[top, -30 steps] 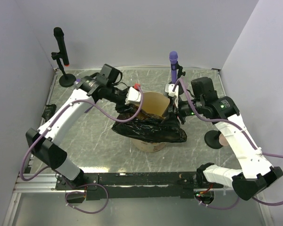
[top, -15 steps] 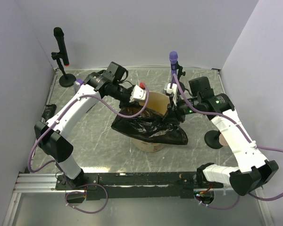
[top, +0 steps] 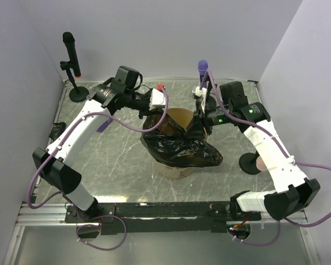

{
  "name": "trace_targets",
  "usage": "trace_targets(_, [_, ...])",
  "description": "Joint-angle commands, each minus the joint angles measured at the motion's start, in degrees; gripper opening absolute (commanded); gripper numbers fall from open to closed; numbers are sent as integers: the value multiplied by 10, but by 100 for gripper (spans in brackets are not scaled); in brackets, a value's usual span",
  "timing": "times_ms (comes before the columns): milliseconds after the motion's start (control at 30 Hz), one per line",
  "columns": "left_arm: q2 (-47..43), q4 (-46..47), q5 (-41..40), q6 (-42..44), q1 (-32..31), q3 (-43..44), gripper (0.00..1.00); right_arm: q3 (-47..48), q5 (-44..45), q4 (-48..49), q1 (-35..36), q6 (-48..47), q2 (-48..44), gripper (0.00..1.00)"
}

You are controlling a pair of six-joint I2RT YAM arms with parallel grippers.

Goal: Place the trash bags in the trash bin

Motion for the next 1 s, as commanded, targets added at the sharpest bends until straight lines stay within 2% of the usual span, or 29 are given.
trace_targets(0, [-17, 33, 6, -24, 0, 1, 1, 39, -35, 41, -13, 47, 20, 52])
trace_targets(167, [-15, 49, -2, -35, 0, -2, 1, 37, -39, 43, -14, 48, 29, 51])
trace_targets(267, [-13, 62, -7, -53, -1, -2, 1, 29, -43, 48, -14, 50, 27, 45])
trace_targets(333, [-11, 72, -14, -65, 0, -3, 1, 28, -35, 44, -14, 45, 27, 40])
trace_targets(500, [-4, 107, -26, -104, 11, -8, 1, 23, 15, 32, -20, 34, 24, 38])
trace_targets(700, [10, 133, -51, -133, 24, -14, 1, 13, 46, 17, -48, 22, 17, 20])
trace_targets(833, [9, 178, -82, -171, 30, -40, 1, -6, 61, 25, -75, 28, 6, 0])
trace_targets(967, [8, 203, -104, -198, 29, -55, 1, -20, 49, 47, -104, 63, -7, 0])
